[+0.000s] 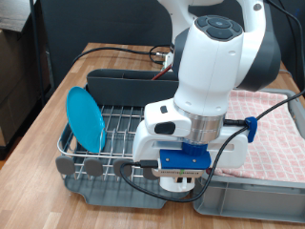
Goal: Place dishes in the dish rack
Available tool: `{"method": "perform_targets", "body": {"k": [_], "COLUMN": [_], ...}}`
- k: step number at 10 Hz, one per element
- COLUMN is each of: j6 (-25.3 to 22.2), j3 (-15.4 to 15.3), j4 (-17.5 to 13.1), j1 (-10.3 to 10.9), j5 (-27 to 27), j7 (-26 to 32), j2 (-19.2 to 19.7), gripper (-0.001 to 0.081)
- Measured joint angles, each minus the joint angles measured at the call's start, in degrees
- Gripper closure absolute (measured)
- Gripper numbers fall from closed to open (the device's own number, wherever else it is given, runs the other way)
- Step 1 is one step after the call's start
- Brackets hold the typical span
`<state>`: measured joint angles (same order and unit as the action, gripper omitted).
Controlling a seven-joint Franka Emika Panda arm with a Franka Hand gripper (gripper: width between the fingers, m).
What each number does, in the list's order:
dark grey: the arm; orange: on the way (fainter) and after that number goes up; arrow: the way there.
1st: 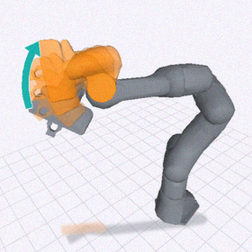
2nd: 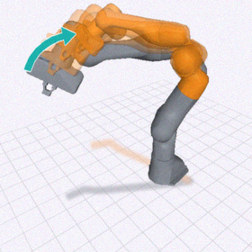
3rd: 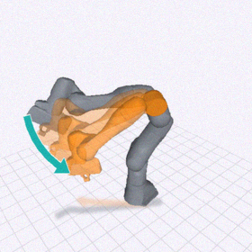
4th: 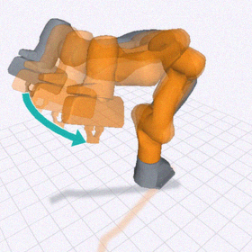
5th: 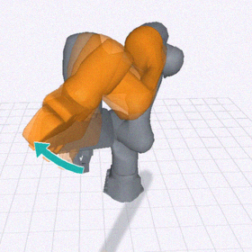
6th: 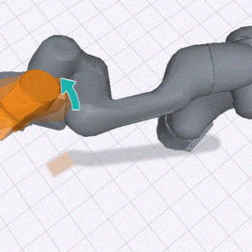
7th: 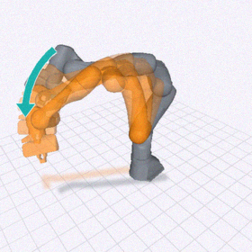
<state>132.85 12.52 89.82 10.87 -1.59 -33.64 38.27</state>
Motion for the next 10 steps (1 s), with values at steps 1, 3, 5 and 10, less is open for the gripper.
{"method": "perform_targets", "body": {"k": [1, 3, 5, 10], "j6": [-0.1, -0.8, -2.8, -11.7], "j3": [0.0, 0.0, 0.0, 0.0], "j4": [-0.2, -0.4, -1.2, -5.2], "j1": [-0.1, -0.3, -0.5, -0.5], "j5": [0.0, 0.0, 0.0, 0.1], "j7": [0.1, 0.6, 1.2, 1.8], "j2": [0.2, 0.6, 0.8, 0.6], "gripper": [0.0734, 0.055, 0.0382, 0.0015]}}
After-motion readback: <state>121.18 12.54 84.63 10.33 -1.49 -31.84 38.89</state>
